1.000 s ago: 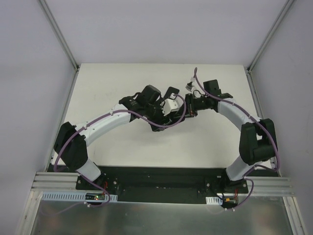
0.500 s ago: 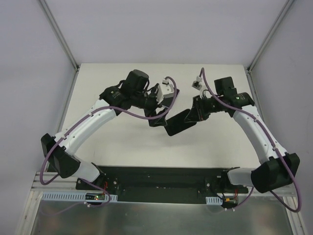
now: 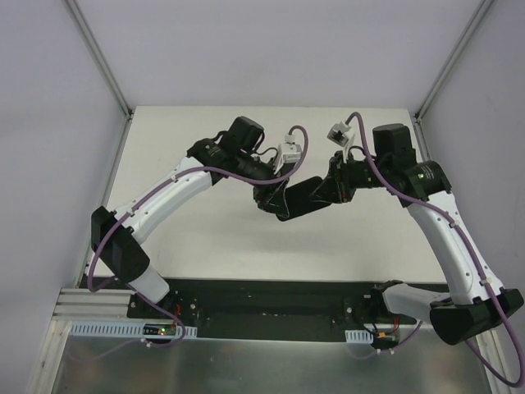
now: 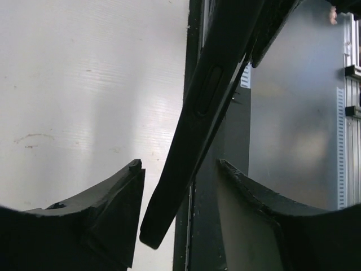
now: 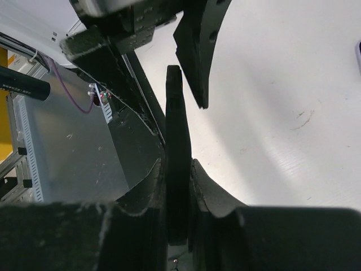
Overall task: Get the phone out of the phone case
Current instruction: Pick up the phone at the center of the board.
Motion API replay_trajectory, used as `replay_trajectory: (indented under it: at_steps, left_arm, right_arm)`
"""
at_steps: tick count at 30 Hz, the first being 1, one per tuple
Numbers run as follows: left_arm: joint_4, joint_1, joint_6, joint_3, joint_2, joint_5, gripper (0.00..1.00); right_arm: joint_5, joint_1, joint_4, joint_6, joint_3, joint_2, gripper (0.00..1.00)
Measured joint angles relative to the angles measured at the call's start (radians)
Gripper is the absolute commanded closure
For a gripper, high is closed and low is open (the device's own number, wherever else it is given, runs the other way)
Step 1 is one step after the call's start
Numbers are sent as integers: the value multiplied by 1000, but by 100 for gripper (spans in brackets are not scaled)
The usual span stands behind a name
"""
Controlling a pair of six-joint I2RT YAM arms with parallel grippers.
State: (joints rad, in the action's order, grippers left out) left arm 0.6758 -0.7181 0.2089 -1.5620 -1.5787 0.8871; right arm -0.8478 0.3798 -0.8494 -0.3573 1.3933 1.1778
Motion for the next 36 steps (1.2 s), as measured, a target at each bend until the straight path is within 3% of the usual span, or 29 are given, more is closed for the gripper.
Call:
replay_trajectory:
  at_steps: [2, 4, 5, 7, 10, 11, 15, 20, 31, 36]
  left_arm:
    - [1, 0, -7, -1, -14, 30, 70]
    - [3, 3, -10, -1, -24, 51, 94]
    - [6, 9, -7, -1, -29, 80, 100]
    - [21, 15, 23, -1, -31, 153, 100]
    - [25, 16, 40, -3, -29, 174, 100]
    - [28, 18, 43, -3, -29, 169, 100]
    - [21, 5, 44, 1, -14, 56, 100]
    - [22, 5, 47, 14, 12, -39, 100]
    - [26, 5, 72, 58, 53, -108, 100]
    - [29, -2, 84, 72, 63, -119, 100]
  right_arm:
    - [3, 0, 13, 5, 0, -2, 100]
    - [0, 1, 15, 7, 0, -6, 100]
    - [-2, 3, 16, -1, 0, -9, 100]
    - [-19, 3, 28, -14, -2, -14, 99]
    - [-31, 2, 51, -1, -22, -29, 63]
    - [-26, 2, 61, 8, -31, -33, 55]
    - [56, -1, 138, 88, -61, -29, 46]
    - [84, -3, 196, 161, -65, -18, 47]
    - [-42, -47, 293, 260, -97, 35, 72]
    - [-106, -56, 324, 288, -122, 41, 69]
